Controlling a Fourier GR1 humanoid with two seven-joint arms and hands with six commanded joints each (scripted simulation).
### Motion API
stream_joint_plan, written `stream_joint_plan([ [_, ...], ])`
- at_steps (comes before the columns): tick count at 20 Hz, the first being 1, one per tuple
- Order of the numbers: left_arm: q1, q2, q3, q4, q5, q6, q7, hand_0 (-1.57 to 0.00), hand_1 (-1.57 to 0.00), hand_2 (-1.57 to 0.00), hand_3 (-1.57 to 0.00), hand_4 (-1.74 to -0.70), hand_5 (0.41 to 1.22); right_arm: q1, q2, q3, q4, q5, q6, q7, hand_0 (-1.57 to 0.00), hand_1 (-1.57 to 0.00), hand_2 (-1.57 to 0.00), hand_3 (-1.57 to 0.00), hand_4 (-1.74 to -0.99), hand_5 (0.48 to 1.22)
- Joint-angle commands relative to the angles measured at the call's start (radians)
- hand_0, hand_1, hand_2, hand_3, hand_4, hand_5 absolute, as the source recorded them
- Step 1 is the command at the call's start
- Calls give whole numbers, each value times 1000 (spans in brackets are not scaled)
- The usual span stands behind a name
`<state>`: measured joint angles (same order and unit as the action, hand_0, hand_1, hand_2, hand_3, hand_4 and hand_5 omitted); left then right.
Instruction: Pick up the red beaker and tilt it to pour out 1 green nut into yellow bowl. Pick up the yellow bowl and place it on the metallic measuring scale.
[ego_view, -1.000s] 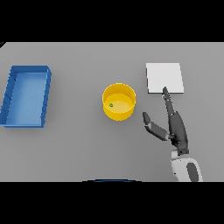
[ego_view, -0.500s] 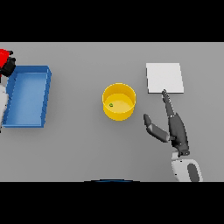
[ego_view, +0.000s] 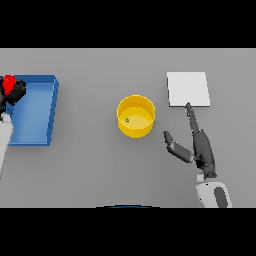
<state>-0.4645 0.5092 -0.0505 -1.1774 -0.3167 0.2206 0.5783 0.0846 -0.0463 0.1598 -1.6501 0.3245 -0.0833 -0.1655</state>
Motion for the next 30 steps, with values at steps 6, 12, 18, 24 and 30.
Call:
stream_joint_plan([
  [6, 45, 17, -10, -42, 16, -47, 4, -965, -796, -816, -768, -958, 696, -2, 9, -2, -15, -16, 3, 0, 1, 1, 1, 1, -1004, 635],
  [12, 38, 23, -54, 5, -1, -109, -49, -252, -208, -213, -201, -810, 657, -4, 10, 5, -13, -8, 2, -3, 1, 1, 1, 1, -1012, 639],
  [18, 34, 20, -52, 6, -12, -80, -100, -65, -54, -55, -52, -763, 657, -58, -81, 17, -16, 19, 84, 59, 1, 1, 1, 1, -1005, 669],
  [24, 41, 24, -51, -10, -1, -84, -128, -16, -13, -14, -13, -737, 673, -280, -264, 153, 66, 238, 238, 104, 1, 1, 1, 1, -1151, 672],
  [30, 34, 27, -59, -4, -10, -90, -103, -4, -3, -3, -3, -739, 696, -492, -369, 291, 171, 383, 382, 32, 1, 1, 1, 1, -1225, 684],
])
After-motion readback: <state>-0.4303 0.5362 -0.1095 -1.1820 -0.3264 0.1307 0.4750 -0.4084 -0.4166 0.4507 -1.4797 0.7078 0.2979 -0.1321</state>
